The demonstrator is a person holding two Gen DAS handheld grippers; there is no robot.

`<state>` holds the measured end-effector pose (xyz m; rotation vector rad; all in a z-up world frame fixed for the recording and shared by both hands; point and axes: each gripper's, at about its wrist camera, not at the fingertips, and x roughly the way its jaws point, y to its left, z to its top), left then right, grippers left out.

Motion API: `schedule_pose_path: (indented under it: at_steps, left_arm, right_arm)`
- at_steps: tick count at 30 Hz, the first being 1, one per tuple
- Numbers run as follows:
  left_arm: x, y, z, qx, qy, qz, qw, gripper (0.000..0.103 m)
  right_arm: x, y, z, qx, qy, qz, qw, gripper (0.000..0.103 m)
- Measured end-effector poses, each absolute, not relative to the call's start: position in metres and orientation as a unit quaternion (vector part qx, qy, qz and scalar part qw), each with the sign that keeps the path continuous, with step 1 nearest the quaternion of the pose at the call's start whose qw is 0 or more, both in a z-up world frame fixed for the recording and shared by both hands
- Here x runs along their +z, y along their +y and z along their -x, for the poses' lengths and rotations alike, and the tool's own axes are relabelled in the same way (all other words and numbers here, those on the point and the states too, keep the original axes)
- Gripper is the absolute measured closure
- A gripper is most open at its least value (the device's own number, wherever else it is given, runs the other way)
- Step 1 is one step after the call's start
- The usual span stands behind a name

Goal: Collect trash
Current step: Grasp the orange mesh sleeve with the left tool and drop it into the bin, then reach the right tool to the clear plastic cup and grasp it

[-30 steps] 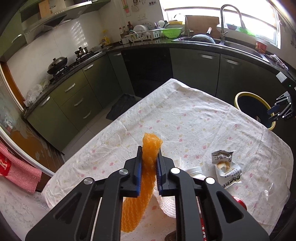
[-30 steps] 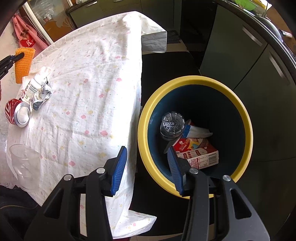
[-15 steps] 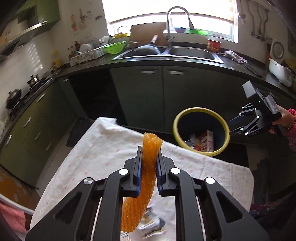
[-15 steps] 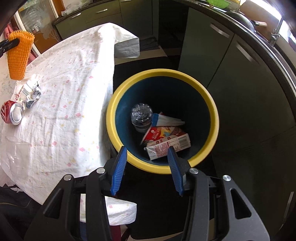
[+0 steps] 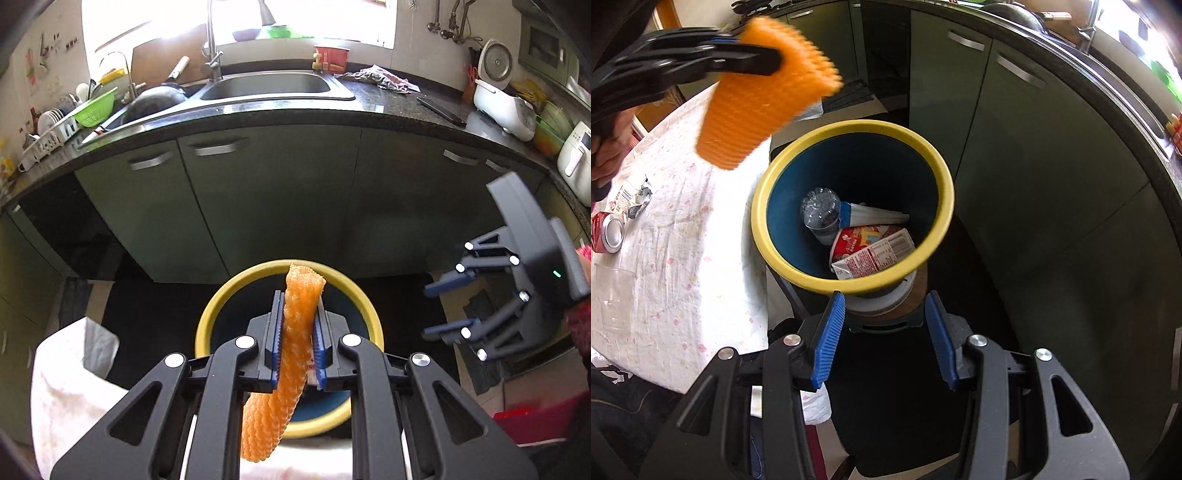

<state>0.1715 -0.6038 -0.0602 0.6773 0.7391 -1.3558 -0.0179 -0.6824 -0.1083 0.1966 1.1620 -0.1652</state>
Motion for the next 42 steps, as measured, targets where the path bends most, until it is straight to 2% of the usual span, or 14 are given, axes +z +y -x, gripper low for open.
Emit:
schedule_pose_path:
  at_steps: [2, 4, 5, 6, 13, 16, 18, 21, 25, 30, 34, 42]
  left_arm:
    - [-0.072, -0.622, -0.174, -0.599, 0.34, -0.296, 0.661, 0.084]
    - [-0.083, -0.634, -0.175, -0.591, 0.348, -0.294, 0.666, 0.071]
    - [-0.087, -0.639, -0.175, -0.587, 0.348, -0.295, 0.669, 0.053]
    - [-0.088, -0.641, -0.175, -0.583, 0.343, -0.296, 0.675, 0.045]
    - [-0.052, -0.593, -0.174, -0.567, 0.318, -0.285, 0.705, 0.041]
    - [-0.019, -0.544, -0.174, -0.554, 0.309, -0.257, 0.729, 0.035]
    - [0.001, -0.504, -0.173, -0.537, 0.296, -0.238, 0.753, 0.028]
    - [0.022, -0.444, -0.168, -0.502, 0.283, -0.223, 0.786, 0.026]
    - [0.037, -0.363, -0.163, -0.441, 0.279, -0.208, 0.828, 0.023]
    - [0.035, -0.268, -0.154, -0.37, 0.276, -0.195, 0.865, 0.014]
    - [0.019, -0.196, -0.15, -0.324, 0.285, -0.182, 0.884, 0.014]
    - [-0.016, -0.088, -0.149, -0.257, 0.294, -0.119, 0.913, 0.01]
  right_arm:
    - [-0.11, -0.688, 0.023, -0.084, 0.549, -0.096, 0.826, 0.057]
    - [-0.111, -0.693, 0.027, -0.092, 0.548, -0.1, 0.825, 0.055]
    - [-0.111, -0.694, 0.029, -0.093, 0.547, -0.103, 0.826, 0.055]
    - [-0.11, -0.695, 0.03, -0.094, 0.546, -0.104, 0.826, 0.055]
    - [-0.104, -0.681, 0.032, -0.086, 0.543, -0.097, 0.83, 0.054]
    - [-0.099, -0.666, 0.026, -0.065, 0.537, -0.086, 0.836, 0.054]
    - [-0.095, -0.653, 0.02, -0.048, 0.536, -0.076, 0.84, 0.054]
    - [-0.088, -0.628, 0.011, -0.015, 0.537, -0.059, 0.842, 0.053]
    - [-0.071, -0.589, -0.003, 0.028, 0.538, -0.048, 0.841, 0.047]
    - [-0.05, -0.534, -0.017, 0.078, 0.553, -0.055, 0.828, 0.037]
    - [-0.042, -0.488, -0.03, 0.113, 0.567, -0.085, 0.812, 0.026]
    - [-0.066, -0.413, -0.047, 0.135, 0.625, -0.108, 0.762, 0.021]
